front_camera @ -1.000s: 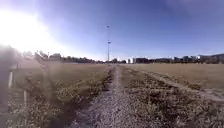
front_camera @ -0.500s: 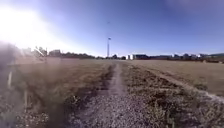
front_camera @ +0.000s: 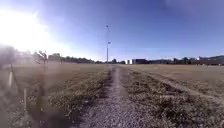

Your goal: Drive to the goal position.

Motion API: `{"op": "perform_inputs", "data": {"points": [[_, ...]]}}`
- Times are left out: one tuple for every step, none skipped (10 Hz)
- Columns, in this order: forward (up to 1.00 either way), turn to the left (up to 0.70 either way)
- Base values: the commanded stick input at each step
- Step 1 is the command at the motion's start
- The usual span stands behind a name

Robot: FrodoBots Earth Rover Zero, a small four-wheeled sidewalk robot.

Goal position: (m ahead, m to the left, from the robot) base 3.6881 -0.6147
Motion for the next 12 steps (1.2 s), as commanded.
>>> {"op": "perform_inputs", "data": {"points": [[0.50, -0.50], [0.50, -0.50], [0.50, -0.46], [0.50, -0.17], [0.50, -0.03], [0.50, 0.00], [0.50, 0.00], [0.50, 0.00], [0.50, 0.00], [0.50, 0.00], [0.50, 0.00], [0.50, 0.00]]}}
